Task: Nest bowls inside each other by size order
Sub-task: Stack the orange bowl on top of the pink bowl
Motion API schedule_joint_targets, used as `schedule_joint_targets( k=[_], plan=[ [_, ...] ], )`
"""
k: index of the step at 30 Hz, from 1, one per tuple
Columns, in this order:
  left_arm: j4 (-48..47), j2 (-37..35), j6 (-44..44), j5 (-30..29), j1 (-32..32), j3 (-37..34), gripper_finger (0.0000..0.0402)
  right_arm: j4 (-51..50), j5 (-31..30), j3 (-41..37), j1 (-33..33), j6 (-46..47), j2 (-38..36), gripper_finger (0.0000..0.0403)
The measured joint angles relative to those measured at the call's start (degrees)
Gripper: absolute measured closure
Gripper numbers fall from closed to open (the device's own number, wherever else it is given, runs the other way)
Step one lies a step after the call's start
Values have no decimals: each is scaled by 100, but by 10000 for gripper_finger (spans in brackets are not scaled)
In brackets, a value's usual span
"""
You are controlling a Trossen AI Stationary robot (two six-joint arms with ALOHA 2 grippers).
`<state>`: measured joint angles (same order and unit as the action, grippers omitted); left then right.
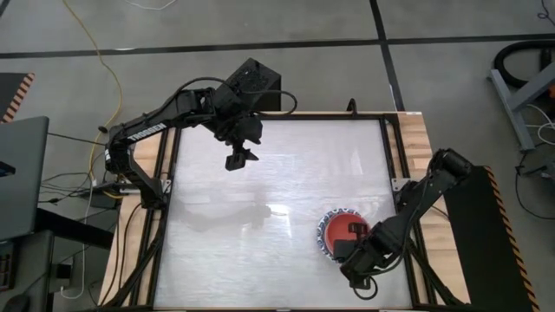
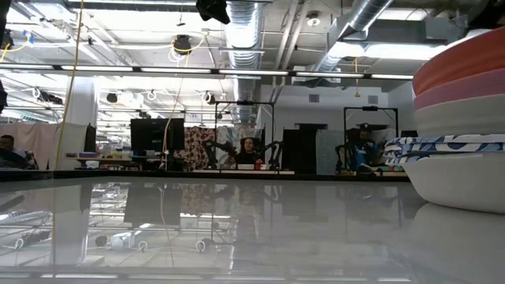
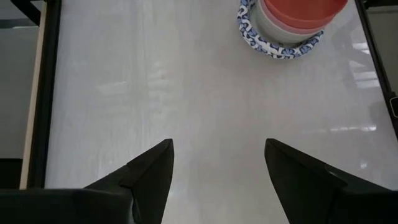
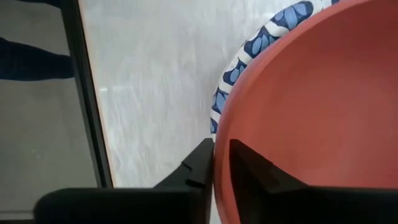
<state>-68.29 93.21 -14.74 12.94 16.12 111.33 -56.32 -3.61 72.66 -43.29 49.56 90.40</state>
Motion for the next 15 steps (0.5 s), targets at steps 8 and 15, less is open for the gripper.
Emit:
schedule_joint_targets(
  k=[8,15],
  plan=[
    [-3,0,26,-14,0,0,161,-39,-94,0,33,242,-62,288],
    [-4,0,72,-11,0,0,161,-41,-106,0,108,444,-329,243]
  ],
)
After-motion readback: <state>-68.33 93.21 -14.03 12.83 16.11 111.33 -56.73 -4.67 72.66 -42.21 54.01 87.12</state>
